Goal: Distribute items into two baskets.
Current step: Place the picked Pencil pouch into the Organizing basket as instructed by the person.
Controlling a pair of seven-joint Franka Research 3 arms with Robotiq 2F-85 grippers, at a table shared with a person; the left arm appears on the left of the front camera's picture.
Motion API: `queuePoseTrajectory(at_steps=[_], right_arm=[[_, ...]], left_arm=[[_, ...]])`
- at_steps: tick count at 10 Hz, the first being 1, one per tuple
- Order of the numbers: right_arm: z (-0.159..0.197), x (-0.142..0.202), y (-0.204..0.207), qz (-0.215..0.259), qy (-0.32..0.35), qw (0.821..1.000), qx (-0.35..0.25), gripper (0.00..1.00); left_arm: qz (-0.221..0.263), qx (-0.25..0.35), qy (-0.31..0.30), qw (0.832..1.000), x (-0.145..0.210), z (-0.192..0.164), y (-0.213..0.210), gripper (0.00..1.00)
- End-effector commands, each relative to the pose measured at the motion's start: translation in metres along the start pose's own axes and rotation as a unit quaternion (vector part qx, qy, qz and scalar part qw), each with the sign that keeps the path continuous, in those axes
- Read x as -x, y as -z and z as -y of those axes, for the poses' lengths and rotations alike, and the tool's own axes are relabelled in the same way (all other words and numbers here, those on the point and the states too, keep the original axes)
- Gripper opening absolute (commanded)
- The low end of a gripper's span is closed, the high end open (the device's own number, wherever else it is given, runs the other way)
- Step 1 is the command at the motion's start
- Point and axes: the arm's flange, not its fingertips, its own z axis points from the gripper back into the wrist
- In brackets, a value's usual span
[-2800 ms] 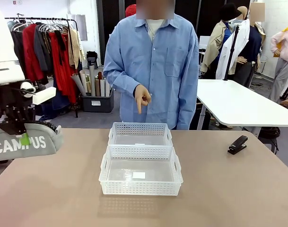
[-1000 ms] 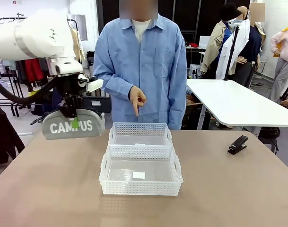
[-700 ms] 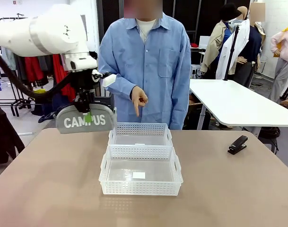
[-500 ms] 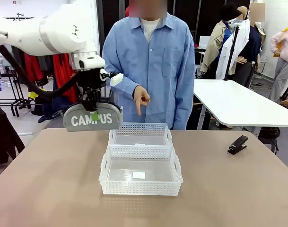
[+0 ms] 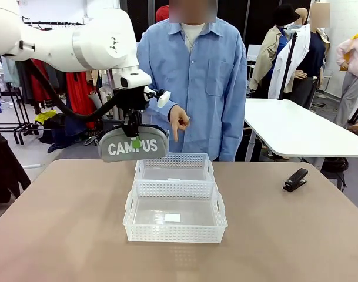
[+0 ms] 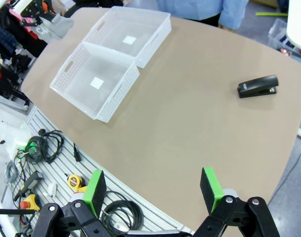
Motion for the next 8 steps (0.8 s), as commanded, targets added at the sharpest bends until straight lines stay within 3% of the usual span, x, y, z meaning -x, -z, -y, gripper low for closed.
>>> queuePoseTrajectory(at_steps=[1, 8], right_arm=[[-0.001, 0.0, 0.0, 0.004, -0.002, 1.0, -0.006, 1.0], [-0.001, 0.0, 0.0, 0.004, -0.002, 1.0, -0.006, 1.0]], left_arm=[[-0.013, -0.003, -0.015, 1.0, -0.01, -0.016, 0.004, 0.0], [-0.025, -0.019, -0.021, 0.999, -0.051, -0.076, 0.037, 0.0]])
